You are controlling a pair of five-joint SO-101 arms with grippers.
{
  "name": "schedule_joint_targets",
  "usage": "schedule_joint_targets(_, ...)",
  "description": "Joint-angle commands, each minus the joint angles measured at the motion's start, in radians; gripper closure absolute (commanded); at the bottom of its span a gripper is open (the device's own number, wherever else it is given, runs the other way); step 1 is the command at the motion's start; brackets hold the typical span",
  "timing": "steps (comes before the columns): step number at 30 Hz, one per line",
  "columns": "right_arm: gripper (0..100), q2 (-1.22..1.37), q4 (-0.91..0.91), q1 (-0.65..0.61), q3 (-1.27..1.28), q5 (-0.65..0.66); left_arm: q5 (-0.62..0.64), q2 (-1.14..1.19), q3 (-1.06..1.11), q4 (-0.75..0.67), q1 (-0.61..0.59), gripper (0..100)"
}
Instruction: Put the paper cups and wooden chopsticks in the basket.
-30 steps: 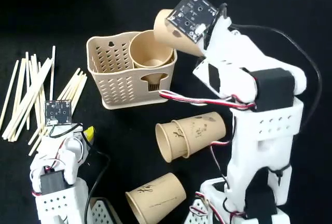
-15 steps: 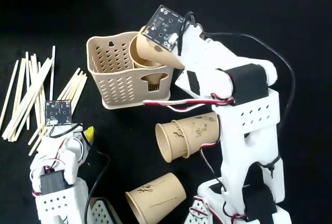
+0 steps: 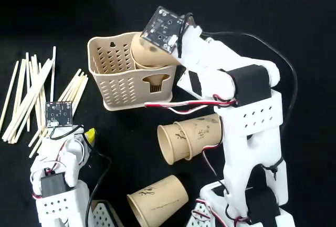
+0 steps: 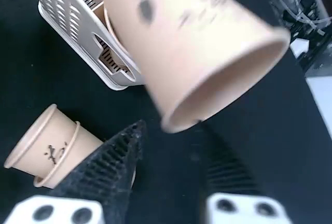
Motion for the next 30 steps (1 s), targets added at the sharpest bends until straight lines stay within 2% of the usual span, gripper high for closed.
schedule_joint_targets(1,66.6,-0.030,-0.018,-0.014,-0.008,0.017,-0.006,-0.003,0.013,-0.020,0.005,72)
schedule_joint_targets(7,65.9,-0.030,-0.072,-0.046,-0.008,-0.028,-0.008,-0.003,0.013,-0.020,0.010,73)
schedule_joint_targets(13,65.9,-0.025,-0.164,-0.201,0.012,-0.097,-0.008,-0.003,0.013,-0.020,0.005,73)
schedule_joint_targets(18,65.9,0.035,-0.230,-0.273,0.062,-0.110,-0.008,-0.003,0.013,-0.020,0.002,73)
schedule_joint_targets(26,65.9,0.166,-0.259,-0.292,0.064,-0.107,-0.008,-0.003,0.013,-0.020,0.002,73)
schedule_joint_targets(30,65.9,0.156,-0.252,-0.288,-0.031,-0.109,-0.008,-0.003,0.013,-0.020,0.002,73)
